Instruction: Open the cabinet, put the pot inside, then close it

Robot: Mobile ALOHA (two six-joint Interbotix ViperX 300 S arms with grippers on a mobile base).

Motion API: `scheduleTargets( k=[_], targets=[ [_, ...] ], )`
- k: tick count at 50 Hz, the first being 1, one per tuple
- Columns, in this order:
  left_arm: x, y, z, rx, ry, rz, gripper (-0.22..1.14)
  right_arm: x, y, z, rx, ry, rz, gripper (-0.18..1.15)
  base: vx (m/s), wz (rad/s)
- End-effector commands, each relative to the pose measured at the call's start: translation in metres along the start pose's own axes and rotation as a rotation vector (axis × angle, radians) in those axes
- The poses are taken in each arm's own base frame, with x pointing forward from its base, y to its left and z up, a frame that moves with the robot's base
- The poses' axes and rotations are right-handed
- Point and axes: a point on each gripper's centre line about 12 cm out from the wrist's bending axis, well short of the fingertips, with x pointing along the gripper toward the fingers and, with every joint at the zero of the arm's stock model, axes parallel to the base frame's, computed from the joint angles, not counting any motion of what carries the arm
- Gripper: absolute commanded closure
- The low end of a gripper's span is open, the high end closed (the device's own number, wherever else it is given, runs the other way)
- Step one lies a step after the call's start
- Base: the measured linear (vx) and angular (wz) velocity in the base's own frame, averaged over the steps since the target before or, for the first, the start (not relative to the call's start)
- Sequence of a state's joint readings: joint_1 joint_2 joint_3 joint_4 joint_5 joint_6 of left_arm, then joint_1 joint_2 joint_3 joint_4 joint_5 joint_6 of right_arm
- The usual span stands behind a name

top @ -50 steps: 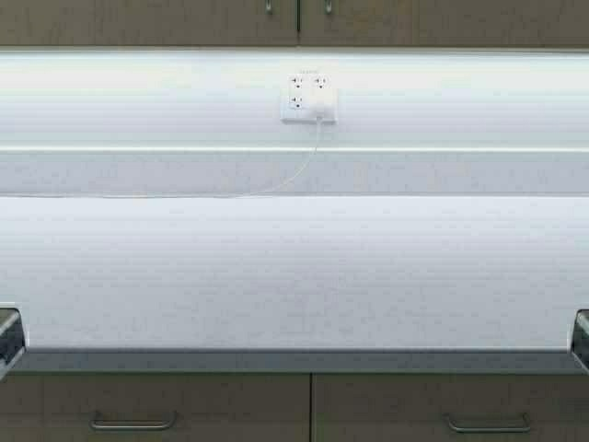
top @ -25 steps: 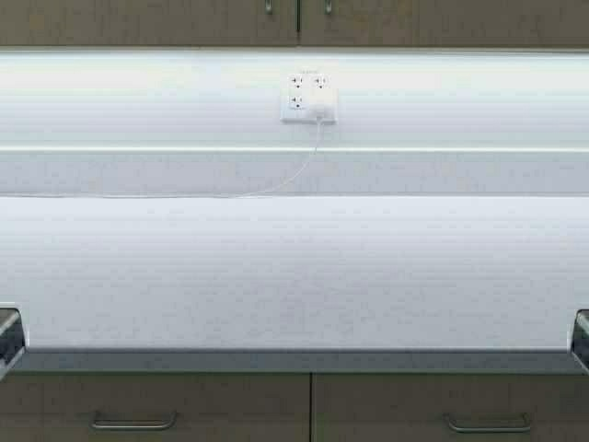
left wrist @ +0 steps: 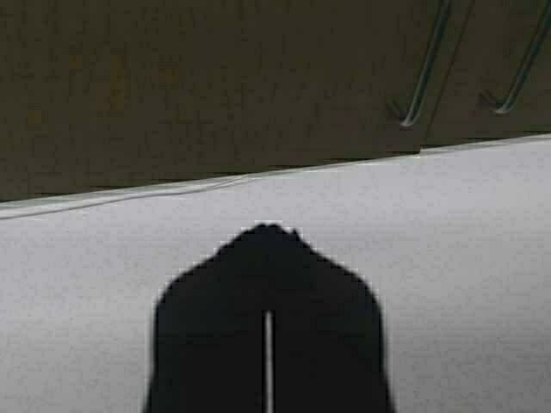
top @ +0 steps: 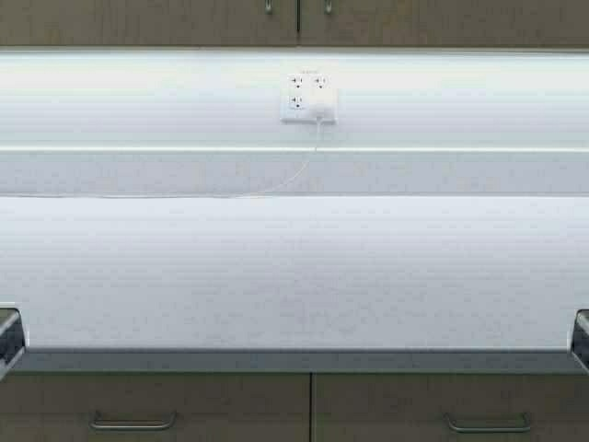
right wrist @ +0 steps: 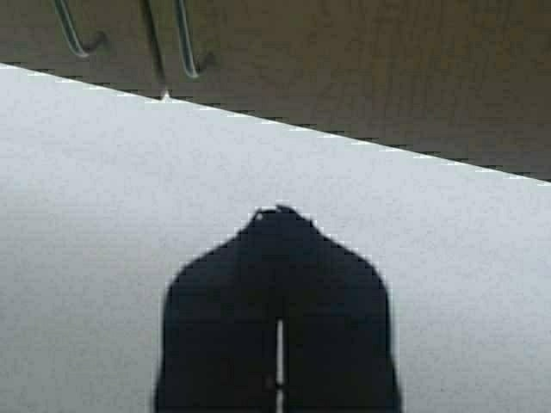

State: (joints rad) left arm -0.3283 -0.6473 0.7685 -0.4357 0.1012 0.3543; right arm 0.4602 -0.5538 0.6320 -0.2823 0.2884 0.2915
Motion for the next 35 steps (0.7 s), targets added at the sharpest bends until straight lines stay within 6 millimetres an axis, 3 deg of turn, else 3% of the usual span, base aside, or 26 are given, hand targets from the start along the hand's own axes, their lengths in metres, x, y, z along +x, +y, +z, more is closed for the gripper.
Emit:
scheduleTargets(
  k=[1,35],
  targets=[
    [-0.0020,-0.0002,0.0067,0.004,-0.024,0.001,0.89,-0.0051,0.0006,0.0091,0.003,-0.035,0.005,0.91,0.00,0.00],
    [-0.0020,0.0004,0.0066,0.002,-0.027,0.005,0.89,-0.0052,0.0005,0.0074,0.003,-0.030,0.005,0.91,0.00,0.00]
  ],
)
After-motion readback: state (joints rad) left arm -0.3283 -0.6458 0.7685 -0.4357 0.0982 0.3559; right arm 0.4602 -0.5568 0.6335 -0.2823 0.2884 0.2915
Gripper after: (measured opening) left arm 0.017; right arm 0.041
